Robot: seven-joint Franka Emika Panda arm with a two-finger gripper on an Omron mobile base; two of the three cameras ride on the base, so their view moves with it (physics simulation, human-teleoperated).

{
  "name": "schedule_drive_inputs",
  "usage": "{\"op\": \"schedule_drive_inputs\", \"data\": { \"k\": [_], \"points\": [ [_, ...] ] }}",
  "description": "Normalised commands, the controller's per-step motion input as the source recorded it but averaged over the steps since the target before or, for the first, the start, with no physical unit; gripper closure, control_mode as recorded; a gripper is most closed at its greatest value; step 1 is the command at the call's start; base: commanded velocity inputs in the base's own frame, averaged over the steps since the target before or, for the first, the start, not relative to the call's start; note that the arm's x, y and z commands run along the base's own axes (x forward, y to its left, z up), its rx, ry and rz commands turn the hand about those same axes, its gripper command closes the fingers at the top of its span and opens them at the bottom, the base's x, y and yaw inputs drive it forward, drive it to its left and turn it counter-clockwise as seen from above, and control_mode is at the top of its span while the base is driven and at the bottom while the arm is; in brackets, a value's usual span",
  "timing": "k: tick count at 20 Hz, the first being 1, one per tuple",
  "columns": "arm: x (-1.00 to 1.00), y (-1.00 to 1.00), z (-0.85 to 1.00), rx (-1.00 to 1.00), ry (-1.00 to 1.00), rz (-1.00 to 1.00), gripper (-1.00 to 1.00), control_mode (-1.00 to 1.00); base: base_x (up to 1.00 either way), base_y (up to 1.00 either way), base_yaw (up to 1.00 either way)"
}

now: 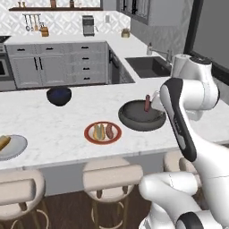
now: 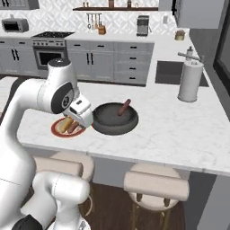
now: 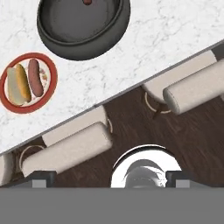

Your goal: Place one bun and one sausage from the bowl on each plate.

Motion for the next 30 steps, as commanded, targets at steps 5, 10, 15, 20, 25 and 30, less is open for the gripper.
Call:
{"op": "schedule_drive_inputs", "data": {
  "k": [5, 10, 15, 20, 25, 30],
  "points": [
    [0.0, 0.0, 0.0, 0.0, 0.0, 0.0, -1.0, 1.0, 0.43, -1.0, 0.05],
    [0.8, -0.09, 0.0, 0.0, -0.01, 0.0, -1.0, -1.0, 0.15, -0.17, 0.01],
    [0.81, 0.8, 0.0, -0.1, -0.09, 0.01, -1.0, -1.0, 0.0, 0.0, 0.0],
    [0.79, 0.91, -0.33, -0.13, -0.03, 0.0, -1.0, -1.0, 0.0, 0.0, 0.0],
    [0.9, 0.25, -0.62, -0.03, -0.03, -0.01, -1.0, -1.0, 0.0, 0.0, 0.0],
    [0.73, 0.0, -0.63, 0.0, -0.07, -0.01, -1.0, -1.0, 0.0, 0.0, 0.0]
  ]
}}
